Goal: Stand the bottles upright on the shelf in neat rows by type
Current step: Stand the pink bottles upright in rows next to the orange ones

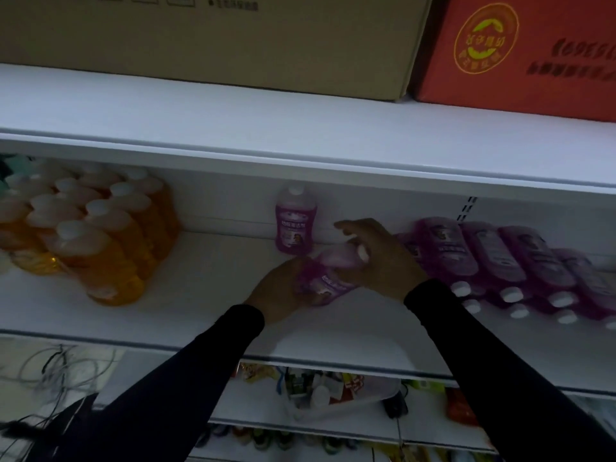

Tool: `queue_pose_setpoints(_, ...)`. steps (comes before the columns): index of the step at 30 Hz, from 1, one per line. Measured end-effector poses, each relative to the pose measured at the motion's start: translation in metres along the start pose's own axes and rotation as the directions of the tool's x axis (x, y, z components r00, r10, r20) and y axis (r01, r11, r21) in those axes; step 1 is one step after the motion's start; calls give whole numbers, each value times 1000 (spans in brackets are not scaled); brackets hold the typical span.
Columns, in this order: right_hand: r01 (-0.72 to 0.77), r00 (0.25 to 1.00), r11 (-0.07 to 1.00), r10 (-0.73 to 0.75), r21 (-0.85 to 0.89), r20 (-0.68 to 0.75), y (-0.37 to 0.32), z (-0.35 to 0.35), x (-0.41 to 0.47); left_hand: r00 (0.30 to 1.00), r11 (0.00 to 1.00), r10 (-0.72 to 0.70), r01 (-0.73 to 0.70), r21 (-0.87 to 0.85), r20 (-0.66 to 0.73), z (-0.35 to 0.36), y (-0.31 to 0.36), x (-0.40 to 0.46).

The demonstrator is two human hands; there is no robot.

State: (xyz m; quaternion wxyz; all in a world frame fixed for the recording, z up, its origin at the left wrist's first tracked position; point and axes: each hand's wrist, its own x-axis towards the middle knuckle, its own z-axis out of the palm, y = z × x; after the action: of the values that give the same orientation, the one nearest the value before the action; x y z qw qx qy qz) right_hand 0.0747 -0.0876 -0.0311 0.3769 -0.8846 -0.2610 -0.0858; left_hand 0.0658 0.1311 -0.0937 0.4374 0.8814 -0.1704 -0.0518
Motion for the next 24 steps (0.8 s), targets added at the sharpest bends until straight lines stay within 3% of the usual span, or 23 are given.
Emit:
queue_pose_setpoints(3, -188, 975, 933, 214, 306, -53, 2, 34, 1, 990, 983, -123, 112, -143, -75, 2, -7, -15)
queue_pose_setpoints(6, -286, 958, 892, 277, 352, 76, 9, 74, -6, 972, 950, -221, 196, -241, -83, 3, -11, -28)
queue_pose_setpoints(9, -323, 945, 880, 317, 348, 74, 9, 90, -4, 977, 978, -199, 193, -75, -74, -9, -16, -30)
queue_pose_setpoints(11, -320, 943, 883, 330, 343, 31, 10, 94, 0, 993, 978, -89, 102, 181, -78, -19, -29, -30)
queue_pose_setpoints(12, -319, 941, 882, 338, 348, 6, 10, 97, 2, 996, 934, -53, 75, 348, -74, -24, -40, -31)
queue_pose_setpoints(14, -320, 934, 875, 355, 362, -33, 13, 103, 8, 986, 795, -145, 163, 585, -78, -31, -65, -42)
queue_pose_setpoints(16, -325, 926, 873, 372, 364, -66, 16, 108, 17, 974, 738, -214, 210, 641, -73, -33, -88, -52)
queue_pose_setpoints(24, -337, 907, 908, 383, 249, -172, 25, 117, 51, 981, 752, -177, 186, 632, -78, -31, -100, -55)
